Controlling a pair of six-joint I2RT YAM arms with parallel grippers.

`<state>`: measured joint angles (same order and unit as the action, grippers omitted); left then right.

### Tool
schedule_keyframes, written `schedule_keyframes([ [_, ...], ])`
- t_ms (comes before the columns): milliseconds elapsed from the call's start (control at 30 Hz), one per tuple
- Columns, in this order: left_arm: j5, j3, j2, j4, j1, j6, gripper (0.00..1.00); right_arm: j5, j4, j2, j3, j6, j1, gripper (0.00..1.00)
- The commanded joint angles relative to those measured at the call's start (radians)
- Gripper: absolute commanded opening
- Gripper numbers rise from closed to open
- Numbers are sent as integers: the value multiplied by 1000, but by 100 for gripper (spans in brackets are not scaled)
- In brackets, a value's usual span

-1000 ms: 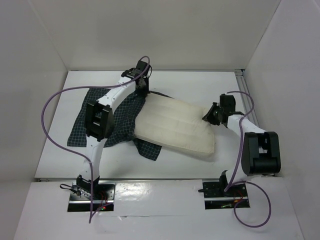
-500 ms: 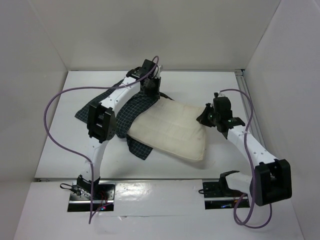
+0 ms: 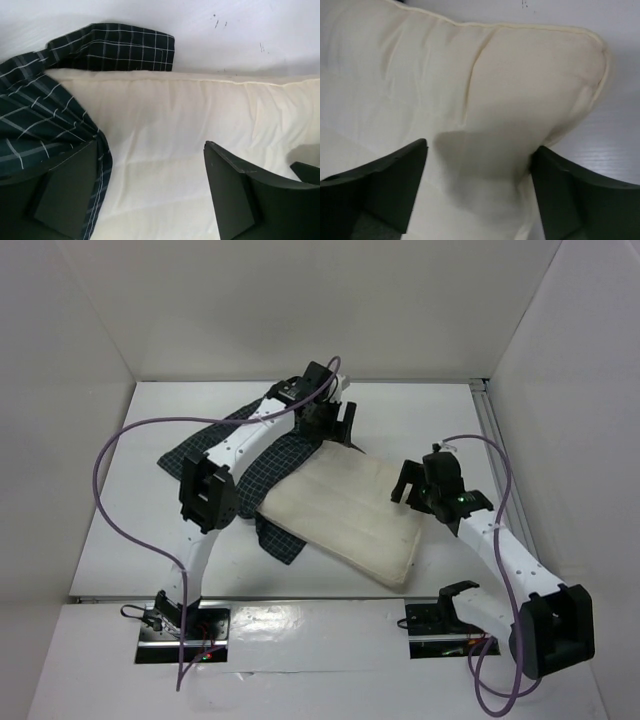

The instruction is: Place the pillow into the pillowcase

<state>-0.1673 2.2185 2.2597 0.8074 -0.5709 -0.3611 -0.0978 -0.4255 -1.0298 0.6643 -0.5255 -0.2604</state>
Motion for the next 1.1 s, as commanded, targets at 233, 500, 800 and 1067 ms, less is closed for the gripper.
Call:
schedule_keyframes([
  [233,258,-378,-611,-23,92,-163,78,-209,28,-107,360,122,-144,100],
  [500,249,-948,-923,-111,229,-283,88,-344,-4,-344,569,203,-358,100],
  [800,268,-1542,-1245,-316,181,-645,81,-200,105,-444,555,441,-663,100],
  [1067,201,-1769,-1312,-559,149,-656,88,-148,100,-604,607,475,-715,100],
])
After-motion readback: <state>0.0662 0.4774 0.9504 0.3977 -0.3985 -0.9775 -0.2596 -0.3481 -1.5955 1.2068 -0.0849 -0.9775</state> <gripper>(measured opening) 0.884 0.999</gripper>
